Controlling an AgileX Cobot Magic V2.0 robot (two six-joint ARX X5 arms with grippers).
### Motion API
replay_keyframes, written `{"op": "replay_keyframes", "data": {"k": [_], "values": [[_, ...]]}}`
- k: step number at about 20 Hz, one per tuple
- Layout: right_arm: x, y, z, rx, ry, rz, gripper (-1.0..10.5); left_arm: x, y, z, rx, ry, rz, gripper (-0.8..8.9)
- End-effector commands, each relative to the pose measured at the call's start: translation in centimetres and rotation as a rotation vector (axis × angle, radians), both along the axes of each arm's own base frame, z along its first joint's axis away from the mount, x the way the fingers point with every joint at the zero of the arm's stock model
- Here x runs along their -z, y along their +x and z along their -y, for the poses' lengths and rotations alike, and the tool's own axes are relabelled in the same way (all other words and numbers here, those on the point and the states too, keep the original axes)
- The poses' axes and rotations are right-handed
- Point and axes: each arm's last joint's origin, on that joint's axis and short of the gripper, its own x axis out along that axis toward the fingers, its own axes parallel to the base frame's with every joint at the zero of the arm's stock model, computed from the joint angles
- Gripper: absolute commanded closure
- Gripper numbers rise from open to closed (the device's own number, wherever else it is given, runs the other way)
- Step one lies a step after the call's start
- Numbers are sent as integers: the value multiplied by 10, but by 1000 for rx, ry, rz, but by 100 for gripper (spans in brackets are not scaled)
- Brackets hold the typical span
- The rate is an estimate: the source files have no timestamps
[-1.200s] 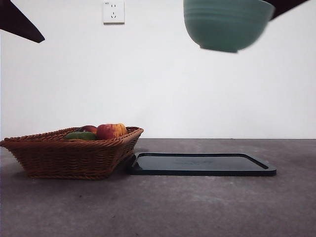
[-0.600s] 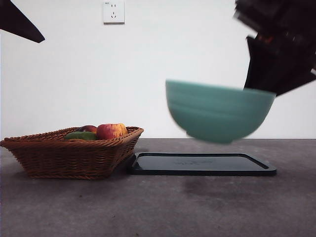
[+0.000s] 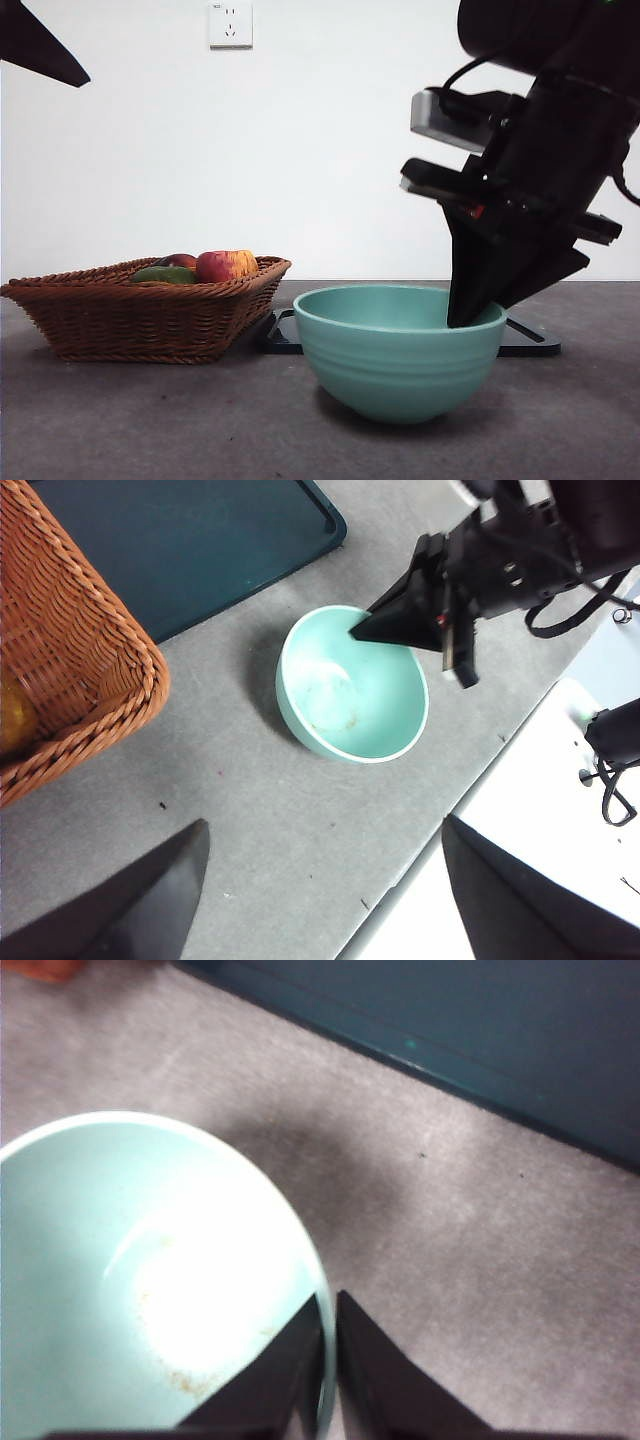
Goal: Pick up the wifruite, put it on the bowl, pick up the plate, put it on desk
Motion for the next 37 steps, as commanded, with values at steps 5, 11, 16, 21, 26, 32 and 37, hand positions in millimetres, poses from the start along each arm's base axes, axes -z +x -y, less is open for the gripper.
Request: {"op": "replay_keyframes", "data": {"k": [5, 11, 16, 21, 26, 32, 37], "values": [[2, 1, -4, 1, 5, 0, 841, -6, 1, 1, 13, -5, 26, 442], [0, 1, -4, 11, 12, 9, 659, -6, 1, 1, 13, -2, 19, 442], [-27, -8, 4, 7, 54, 103, 659, -5, 0, 1, 13, 1, 13, 442], [-73, -38, 26, -8, 133, 225, 659, -5, 0, 1, 13, 1, 14, 442], [-103, -80, 54, -79, 248, 247, 659, -5, 0, 1, 13, 1, 13, 442], [-108, -115, 75, -154, 300, 172, 659, -5, 0, 1, 13, 1, 12, 442], [-107, -119, 78, -152, 286, 152, 659, -5, 0, 1, 13, 1, 12, 442]]}}
